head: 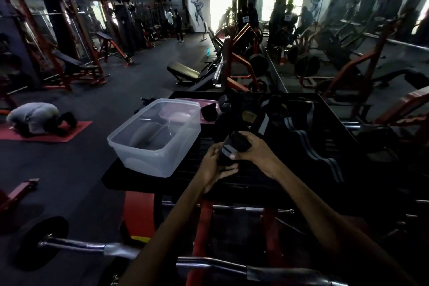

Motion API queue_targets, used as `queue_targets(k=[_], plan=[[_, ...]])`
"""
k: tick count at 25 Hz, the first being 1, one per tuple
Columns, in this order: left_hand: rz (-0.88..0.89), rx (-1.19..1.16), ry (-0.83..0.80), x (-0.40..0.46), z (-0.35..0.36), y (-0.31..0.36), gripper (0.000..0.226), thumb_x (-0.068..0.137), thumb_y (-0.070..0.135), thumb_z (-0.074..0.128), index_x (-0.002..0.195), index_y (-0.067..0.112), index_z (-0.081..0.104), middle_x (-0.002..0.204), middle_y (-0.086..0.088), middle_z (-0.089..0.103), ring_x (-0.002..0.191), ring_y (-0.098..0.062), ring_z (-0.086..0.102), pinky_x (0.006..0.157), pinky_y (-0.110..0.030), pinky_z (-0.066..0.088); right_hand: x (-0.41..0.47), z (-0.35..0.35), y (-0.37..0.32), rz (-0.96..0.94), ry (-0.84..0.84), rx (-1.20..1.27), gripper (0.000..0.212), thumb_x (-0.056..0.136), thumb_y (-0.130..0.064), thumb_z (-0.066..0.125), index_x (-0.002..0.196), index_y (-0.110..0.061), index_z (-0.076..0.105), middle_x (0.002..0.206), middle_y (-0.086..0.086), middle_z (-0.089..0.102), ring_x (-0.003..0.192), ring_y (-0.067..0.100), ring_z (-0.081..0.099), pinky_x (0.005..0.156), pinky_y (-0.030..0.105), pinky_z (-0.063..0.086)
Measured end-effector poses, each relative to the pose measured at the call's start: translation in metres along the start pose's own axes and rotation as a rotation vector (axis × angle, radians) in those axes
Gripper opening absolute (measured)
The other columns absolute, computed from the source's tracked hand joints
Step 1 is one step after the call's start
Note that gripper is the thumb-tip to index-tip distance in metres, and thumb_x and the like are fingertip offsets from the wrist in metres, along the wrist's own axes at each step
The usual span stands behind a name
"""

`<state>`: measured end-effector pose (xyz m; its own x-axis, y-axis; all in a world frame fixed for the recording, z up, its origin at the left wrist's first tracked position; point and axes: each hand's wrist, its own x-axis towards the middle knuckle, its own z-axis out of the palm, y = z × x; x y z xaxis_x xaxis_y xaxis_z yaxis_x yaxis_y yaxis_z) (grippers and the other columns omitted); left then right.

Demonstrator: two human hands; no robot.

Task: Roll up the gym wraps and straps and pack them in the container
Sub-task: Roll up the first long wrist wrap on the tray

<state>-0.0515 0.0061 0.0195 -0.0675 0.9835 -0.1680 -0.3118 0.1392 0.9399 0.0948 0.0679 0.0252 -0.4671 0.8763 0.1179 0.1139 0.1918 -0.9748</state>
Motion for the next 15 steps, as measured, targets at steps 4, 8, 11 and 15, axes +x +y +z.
queue_targets(k=[4,8,11,15], plan=[[0.398,1.104,0.289,-0.024,-0.058,-0.005,0.034,0.096,0.022,0.04,0.128,0.02,0.053,0.126,-0.006,0.057,0.112,-0.023,0.056,0.093,-0.037,0.048,0.012,0.032,-0.003,0.012,-0.016,-0.063,0.063,0.061,-0.01,0.086,0.115,-0.024,0.056,0.115,0.0,0.063,0.11,0.017,0.059,0.099,0.034,0.048],[0.577,1.44,0.549,-0.063,-0.086,-0.033,0.038,0.092,0.033,0.036,0.116,0.016,0.059,0.112,-0.003,0.065,0.103,-0.025,0.061,0.089,-0.037,0.045,0.024,0.068,0.001,-0.055,-0.015,-0.227,0.068,0.059,-0.011,0.086,0.118,-0.021,0.054,0.117,0.004,0.063,0.109,0.02,0.06,0.099,0.036,0.048],[0.621,1.514,0.529,-0.068,-0.105,-0.051,0.042,0.096,0.036,0.031,0.121,0.015,0.057,0.12,-0.003,0.061,0.114,-0.024,0.055,0.103,-0.035,0.034,0.026,0.09,0.007,-0.076,-0.033,-0.277,0.072,0.059,-0.012,0.087,0.122,-0.016,0.053,0.118,0.007,0.062,0.109,0.022,0.06,0.098,0.038,0.049],[0.643,1.485,0.472,-0.066,-0.113,-0.059,0.049,0.098,0.038,0.027,0.131,0.011,0.049,0.131,-0.008,0.055,0.122,-0.026,0.047,0.108,-0.038,0.029,0.021,0.099,0.012,-0.035,-0.038,-0.226,0.067,0.066,-0.007,0.083,0.125,-0.008,0.051,0.117,0.005,0.061,0.107,0.017,0.059,0.09,0.019,0.049]])
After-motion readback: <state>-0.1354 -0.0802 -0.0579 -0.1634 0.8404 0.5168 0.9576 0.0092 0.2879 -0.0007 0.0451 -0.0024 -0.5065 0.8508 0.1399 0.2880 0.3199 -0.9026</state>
